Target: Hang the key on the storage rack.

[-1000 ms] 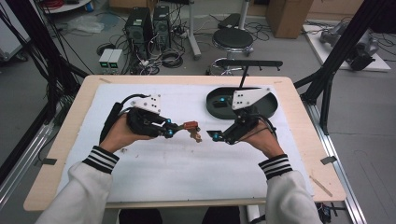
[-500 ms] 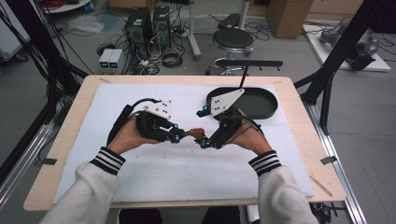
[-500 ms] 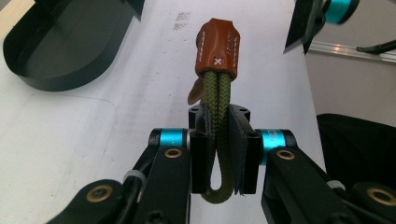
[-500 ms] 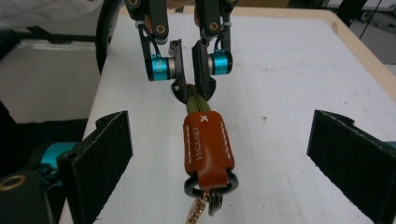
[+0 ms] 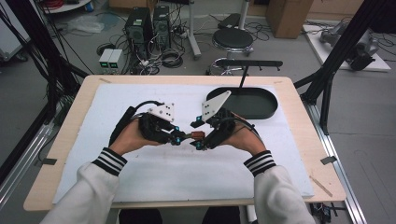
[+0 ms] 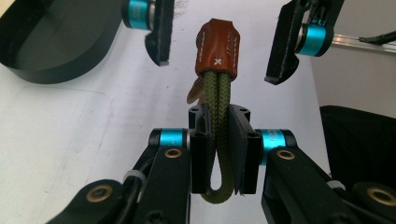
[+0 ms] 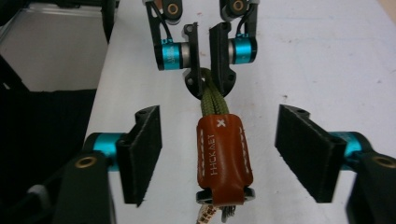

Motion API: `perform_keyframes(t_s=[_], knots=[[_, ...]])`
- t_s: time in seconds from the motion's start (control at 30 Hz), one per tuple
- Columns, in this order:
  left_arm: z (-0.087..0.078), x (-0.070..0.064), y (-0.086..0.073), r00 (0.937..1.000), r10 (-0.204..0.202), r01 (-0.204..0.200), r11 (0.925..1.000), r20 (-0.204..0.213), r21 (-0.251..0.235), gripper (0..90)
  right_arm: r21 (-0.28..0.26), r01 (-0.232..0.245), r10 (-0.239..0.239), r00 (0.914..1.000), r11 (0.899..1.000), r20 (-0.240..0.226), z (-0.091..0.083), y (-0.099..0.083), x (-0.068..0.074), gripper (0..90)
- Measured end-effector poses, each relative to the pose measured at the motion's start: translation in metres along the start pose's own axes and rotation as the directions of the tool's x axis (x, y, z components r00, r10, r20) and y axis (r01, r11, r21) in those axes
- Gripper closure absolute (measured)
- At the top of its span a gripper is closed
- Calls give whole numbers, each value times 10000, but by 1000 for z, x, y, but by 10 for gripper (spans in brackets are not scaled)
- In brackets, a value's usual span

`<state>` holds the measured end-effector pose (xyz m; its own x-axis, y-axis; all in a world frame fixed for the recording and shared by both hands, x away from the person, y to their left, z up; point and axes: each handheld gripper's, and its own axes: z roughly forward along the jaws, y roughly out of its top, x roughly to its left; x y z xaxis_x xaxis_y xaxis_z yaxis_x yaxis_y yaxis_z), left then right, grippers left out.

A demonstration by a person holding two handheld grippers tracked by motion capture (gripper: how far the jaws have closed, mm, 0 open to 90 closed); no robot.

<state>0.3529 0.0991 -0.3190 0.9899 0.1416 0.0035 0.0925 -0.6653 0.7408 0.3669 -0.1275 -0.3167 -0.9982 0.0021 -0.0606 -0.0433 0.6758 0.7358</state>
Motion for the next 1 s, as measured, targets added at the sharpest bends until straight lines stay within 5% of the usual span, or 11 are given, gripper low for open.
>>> perform_keyframes(t_s=[0.33, 0.47, 0.57, 1.0], knots=[[2, 1, -1, 10000, -27, 27, 10000, 45, 59, 793, 571, 31, -25, 9999, 9984, -105, 4, 0, 1, 471], [2, 1, -1, 10000, -28, 28, 10000, 78, 63, 793, 720, 33, -13, 9996, 9974, -281, 6, 0, 1, 569], [3, 0, -1, 9998, 61, -63, 9999, 185, 123, 793, 851, 435, -425, 9990, 9954, -138, 6, 2, 1, 685], [-2, 3, -5, 9996, 12, 1, 9989, 278, -477, 784, 837, 540, -529, 9985, 9950, -151, 3, 2, 2, 725]])
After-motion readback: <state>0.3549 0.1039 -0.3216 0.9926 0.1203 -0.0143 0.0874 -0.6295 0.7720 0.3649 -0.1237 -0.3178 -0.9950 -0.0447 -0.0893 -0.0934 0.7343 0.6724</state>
